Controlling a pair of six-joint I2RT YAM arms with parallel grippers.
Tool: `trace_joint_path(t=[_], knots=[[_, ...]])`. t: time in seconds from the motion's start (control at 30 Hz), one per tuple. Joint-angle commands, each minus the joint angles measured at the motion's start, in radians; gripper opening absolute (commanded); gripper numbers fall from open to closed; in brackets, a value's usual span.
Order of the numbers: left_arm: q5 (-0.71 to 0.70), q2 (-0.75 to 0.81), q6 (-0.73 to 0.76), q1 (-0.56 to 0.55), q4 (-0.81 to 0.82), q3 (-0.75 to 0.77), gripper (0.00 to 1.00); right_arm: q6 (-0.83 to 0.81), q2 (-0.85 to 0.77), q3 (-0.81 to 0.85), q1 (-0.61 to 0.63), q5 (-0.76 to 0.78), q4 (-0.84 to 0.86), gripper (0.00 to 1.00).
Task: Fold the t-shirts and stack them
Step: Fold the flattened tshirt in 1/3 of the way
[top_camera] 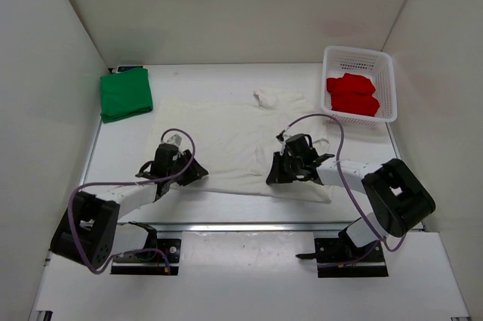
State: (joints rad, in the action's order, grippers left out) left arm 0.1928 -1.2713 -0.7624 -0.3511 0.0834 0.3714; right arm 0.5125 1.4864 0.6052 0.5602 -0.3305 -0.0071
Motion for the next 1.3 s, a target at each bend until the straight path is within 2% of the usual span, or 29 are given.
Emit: trace_joint_path(t=[0.0,0.07,0.17,0.3,0.4,0.5,0.57,0.6,0.67,0.83,0.97,1.1,1.17,1.27], knots=[[0.025,0.082,-0.006,0.020,-0.109,-0.104,0.47,-0.032,0.011,-0.024,0.055,-0.040,-0.040,0.00],[0.022,0.189,-0.035,0.011,-0.141,-0.143,0.47,-0.034,-0.012,-0.025,0.081,-0.059,-0.065,0.00],[0.011,0.306,-0.070,0.026,-0.192,-0.155,0.50,-0.048,-0.054,0.007,0.054,-0.070,-0.105,0.07],[0.001,0.303,-0.026,0.078,-0.226,-0.011,0.52,-0.046,-0.097,0.108,-0.072,-0.142,-0.068,0.22],[-0.018,0.227,-0.021,0.098,-0.153,0.108,0.52,-0.043,-0.069,0.231,-0.167,-0.121,-0.036,0.20],[0.005,0.092,-0.044,0.139,-0.096,0.233,0.51,-0.103,0.063,0.419,-0.241,-0.053,-0.051,0.08],[0.004,-0.012,-0.046,0.161,-0.068,0.329,0.50,-0.147,0.214,0.635,-0.275,0.011,-0.109,0.03],[0.005,-0.054,-0.046,0.179,-0.070,0.349,0.50,-0.172,0.250,0.681,-0.295,0.045,-0.129,0.03],[0.022,-0.103,-0.043,0.211,-0.062,0.414,0.49,-0.190,0.412,0.877,-0.322,0.062,-0.184,0.03],[0.019,-0.151,-0.018,0.235,-0.083,0.477,0.48,-0.264,0.723,1.273,-0.349,0.122,-0.391,0.19],[0.011,-0.142,0.003,0.227,-0.083,0.445,0.48,-0.336,0.966,1.650,-0.327,0.188,-0.609,0.32],[0.014,-0.128,0.011,0.238,-0.083,0.419,0.48,-0.399,1.133,1.982,-0.301,0.286,-0.735,0.44],[0.007,-0.123,0.015,0.236,-0.083,0.420,0.48,-0.405,1.108,1.922,-0.299,0.295,-0.703,0.51],[0.013,-0.131,0.021,0.235,-0.083,0.425,0.48,-0.411,1.107,1.863,-0.296,0.295,-0.734,0.55]])
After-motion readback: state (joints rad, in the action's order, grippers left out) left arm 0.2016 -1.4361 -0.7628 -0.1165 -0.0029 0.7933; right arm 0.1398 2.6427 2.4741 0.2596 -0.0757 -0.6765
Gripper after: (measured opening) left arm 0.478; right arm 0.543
